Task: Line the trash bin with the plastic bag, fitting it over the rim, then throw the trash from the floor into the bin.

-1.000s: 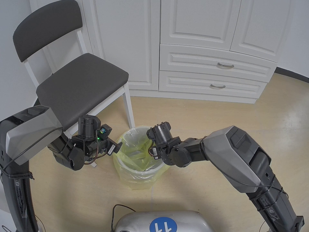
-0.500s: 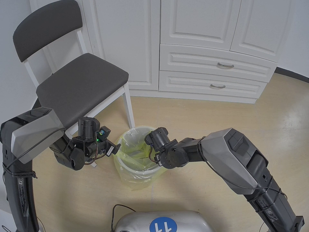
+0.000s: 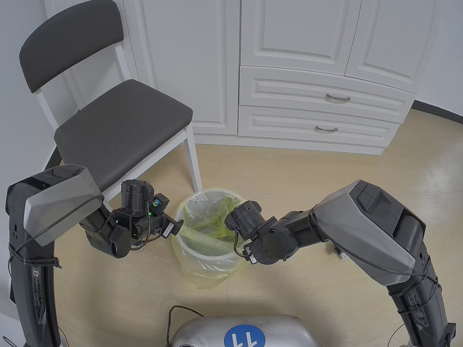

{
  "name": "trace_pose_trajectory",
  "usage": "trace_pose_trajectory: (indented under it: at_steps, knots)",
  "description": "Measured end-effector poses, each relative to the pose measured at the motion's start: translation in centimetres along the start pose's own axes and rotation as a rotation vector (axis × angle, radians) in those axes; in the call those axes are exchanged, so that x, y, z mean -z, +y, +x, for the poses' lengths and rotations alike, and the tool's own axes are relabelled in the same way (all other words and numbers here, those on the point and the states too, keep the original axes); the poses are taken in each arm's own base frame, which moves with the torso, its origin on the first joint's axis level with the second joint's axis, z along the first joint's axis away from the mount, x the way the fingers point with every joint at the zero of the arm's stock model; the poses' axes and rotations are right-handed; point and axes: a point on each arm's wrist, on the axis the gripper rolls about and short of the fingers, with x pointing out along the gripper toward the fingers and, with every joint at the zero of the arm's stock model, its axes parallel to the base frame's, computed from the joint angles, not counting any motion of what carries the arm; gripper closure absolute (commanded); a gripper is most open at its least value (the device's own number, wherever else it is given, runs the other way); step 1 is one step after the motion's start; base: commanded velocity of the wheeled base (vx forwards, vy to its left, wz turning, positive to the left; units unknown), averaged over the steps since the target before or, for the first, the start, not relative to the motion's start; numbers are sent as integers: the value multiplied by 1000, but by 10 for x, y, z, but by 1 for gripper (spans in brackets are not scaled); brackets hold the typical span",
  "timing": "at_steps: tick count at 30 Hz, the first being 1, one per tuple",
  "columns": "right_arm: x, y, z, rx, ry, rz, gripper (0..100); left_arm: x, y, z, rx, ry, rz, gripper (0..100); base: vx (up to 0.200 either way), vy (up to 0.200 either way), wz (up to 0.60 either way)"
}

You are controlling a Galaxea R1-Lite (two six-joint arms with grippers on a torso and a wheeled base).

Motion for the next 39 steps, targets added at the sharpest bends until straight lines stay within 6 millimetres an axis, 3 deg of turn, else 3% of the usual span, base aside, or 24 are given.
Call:
trace_pose_trajectory:
  at_steps: [11,19,32,39]
  knots:
    - [12,4,-11,-22,-19,-9,0,5,-20,17,11,-37,6,0,0,0,0]
    - [29,26,-11,-61,-17,-14,0,5,-40,28,12,-70,-10,0,0,0,0]
    - [29,40,-6,-144,-16,-17,0,5,-69,43,-23,-105,-7,0,0,0,0]
    - [29,41,-5,-145,-11,-20,0,15,-78,38,2,-53,25,0,0,0,0]
